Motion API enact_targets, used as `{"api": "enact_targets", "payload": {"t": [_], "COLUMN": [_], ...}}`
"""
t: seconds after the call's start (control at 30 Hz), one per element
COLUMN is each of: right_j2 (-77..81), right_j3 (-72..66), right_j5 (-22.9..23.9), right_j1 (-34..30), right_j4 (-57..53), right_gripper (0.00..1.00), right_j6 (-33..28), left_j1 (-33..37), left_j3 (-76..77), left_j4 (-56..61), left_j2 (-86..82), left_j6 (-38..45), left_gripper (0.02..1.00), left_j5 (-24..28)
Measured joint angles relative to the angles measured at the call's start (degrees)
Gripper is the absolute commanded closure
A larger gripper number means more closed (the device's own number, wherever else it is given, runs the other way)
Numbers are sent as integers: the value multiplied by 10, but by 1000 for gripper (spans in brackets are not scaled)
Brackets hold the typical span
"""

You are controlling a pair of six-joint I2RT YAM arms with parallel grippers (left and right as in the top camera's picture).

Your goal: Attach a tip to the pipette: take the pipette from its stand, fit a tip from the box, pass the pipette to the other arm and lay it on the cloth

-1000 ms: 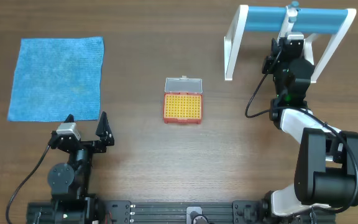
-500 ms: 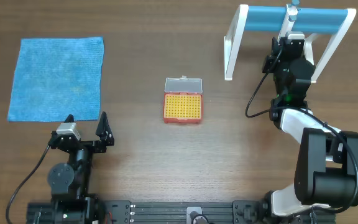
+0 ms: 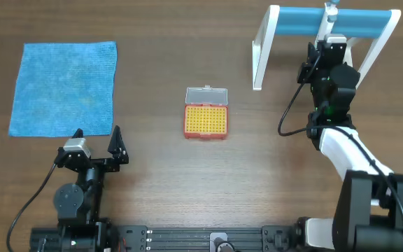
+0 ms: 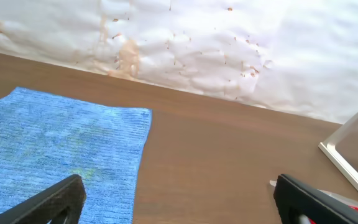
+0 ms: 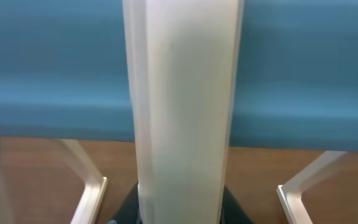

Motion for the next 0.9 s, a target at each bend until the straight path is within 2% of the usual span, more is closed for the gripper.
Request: {"api": "enact_targets", "payload": {"t": [0.37, 0.5, 0.63, 0.7, 0.8, 0.9], "right_j2": [-88, -110, -141, -149, -154, -154], "right_j3": [0, 0, 0, 0, -11, -51], "right_j5": [-2, -39, -110, -130, -149, -155], "right_j1": [35, 65, 118, 149, 207, 263], "right_j4": [-28, -64, -112, -119, -94, -12], "right_gripper": [930, 928, 930, 928, 928, 930], "right_j6": [0, 0, 0, 0, -12, -58], "left_j1": [0, 0, 0, 0, 0, 0], "left_j3": [0, 0, 0, 0, 0, 0], "left_j4": [0, 0, 0, 0, 0, 0], "left_j2": [0, 0, 0, 0, 0, 0], "left_j6": [0, 0, 0, 0, 0, 0], "left_gripper": [36, 34, 36, 36, 36, 38], "left_j5": [0, 0, 0, 0, 0, 0]}}
